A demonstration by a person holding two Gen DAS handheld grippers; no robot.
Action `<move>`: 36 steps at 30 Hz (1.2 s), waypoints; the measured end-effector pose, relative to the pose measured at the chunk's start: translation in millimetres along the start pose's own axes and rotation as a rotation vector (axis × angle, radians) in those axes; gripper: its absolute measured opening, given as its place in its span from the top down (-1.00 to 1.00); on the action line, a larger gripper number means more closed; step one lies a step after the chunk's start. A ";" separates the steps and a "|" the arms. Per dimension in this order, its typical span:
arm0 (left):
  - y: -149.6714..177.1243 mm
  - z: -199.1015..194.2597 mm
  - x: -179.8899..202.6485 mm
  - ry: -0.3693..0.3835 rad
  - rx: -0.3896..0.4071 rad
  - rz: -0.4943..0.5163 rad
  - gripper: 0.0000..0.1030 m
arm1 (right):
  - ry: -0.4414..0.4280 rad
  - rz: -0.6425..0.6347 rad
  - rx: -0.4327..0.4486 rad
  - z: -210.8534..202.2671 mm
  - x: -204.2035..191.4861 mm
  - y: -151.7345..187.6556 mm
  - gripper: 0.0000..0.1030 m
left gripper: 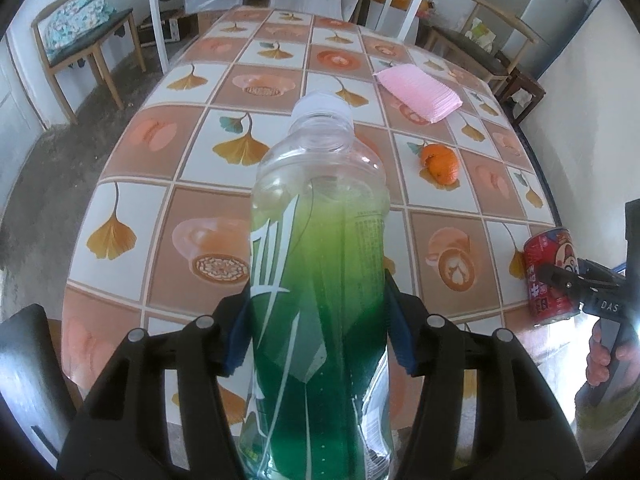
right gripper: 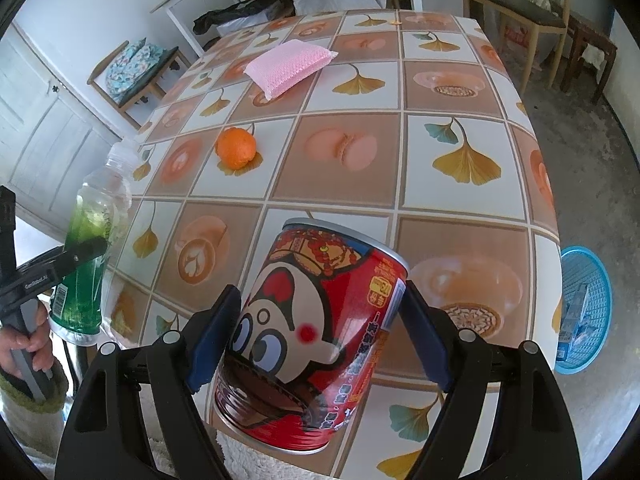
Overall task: Collect trash
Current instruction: 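Lift the red can with the right gripper while the left holds the green bottle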
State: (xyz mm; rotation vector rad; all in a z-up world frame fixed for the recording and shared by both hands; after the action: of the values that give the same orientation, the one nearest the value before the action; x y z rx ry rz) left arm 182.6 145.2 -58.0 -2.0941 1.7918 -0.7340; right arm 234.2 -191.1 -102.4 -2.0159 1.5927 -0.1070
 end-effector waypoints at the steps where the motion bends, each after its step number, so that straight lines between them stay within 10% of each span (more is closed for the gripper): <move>1: 0.2 -1.5 1.4 -0.003 0.006 0.005 -0.05 | -0.001 0.001 0.002 -0.4 -0.3 -0.3 -0.50; 36: 4.0 -34.9 37.8 0.021 0.126 0.084 -0.05 | -0.130 0.064 0.036 -20.7 -13.2 -4.7 -0.43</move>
State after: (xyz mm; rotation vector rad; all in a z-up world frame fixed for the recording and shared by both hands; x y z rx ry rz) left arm 163.8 111.3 -24.0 -1.9259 1.7830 -0.8265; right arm 226.3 -186.1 -79.2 -1.9019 1.5608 0.0190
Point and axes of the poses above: each gripper's, at about its wrist camera, not at the fingertips, and z roughly the way its jaws point, x to its right, y to its underside, the point moved 5 cm from there along z, roughly the way its jaws point, and after that the axes turned 6 degrees about x, right-handed, at the moved point
